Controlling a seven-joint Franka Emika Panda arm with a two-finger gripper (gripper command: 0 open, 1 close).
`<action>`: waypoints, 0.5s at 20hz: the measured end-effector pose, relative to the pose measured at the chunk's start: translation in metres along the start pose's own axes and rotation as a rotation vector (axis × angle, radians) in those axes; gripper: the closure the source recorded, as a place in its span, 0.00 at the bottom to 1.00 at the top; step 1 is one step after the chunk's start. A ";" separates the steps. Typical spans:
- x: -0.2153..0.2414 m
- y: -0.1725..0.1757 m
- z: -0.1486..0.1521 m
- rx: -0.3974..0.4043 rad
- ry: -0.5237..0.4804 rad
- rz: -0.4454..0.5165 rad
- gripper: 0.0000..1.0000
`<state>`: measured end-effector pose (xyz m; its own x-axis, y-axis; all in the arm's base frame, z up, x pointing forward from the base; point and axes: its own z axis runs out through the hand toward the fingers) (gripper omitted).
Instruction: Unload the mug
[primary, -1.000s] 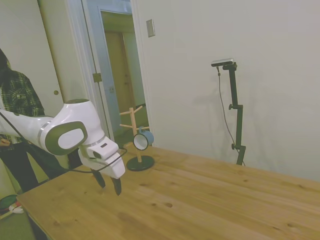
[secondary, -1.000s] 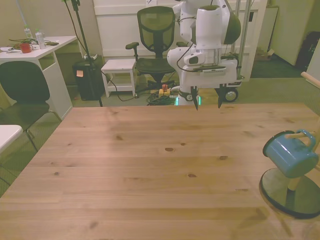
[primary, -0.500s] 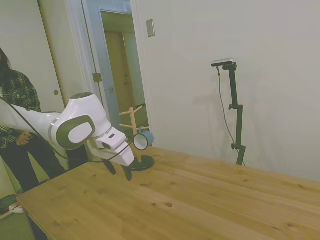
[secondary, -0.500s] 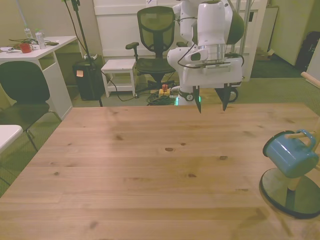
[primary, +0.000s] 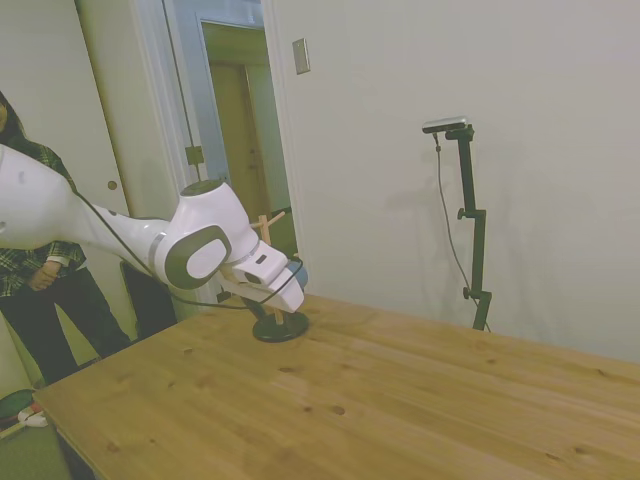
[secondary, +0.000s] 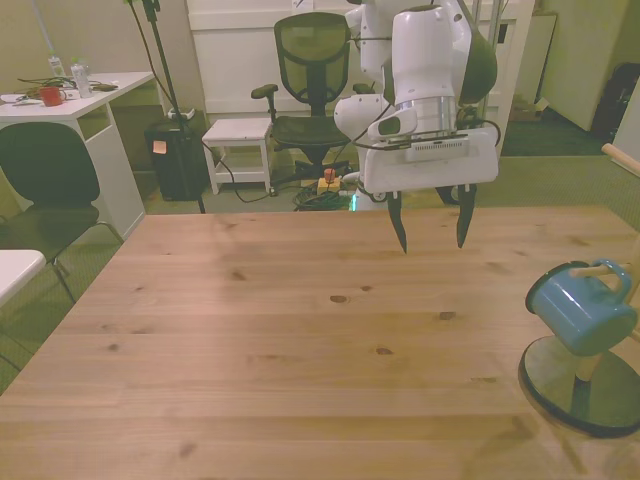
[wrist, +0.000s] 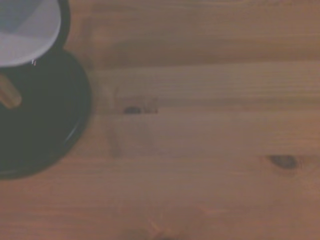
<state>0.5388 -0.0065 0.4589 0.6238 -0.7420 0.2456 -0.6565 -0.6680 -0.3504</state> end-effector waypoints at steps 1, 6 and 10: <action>0.003 -0.006 0.001 0.015 0.001 -0.005 0.00; 0.003 -0.023 0.002 0.087 0.066 -0.034 0.00; 0.007 -0.025 0.003 0.116 0.102 -0.032 0.00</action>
<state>0.5607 0.0054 0.4664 0.5938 -0.7262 0.3465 -0.5799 -0.6848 -0.4414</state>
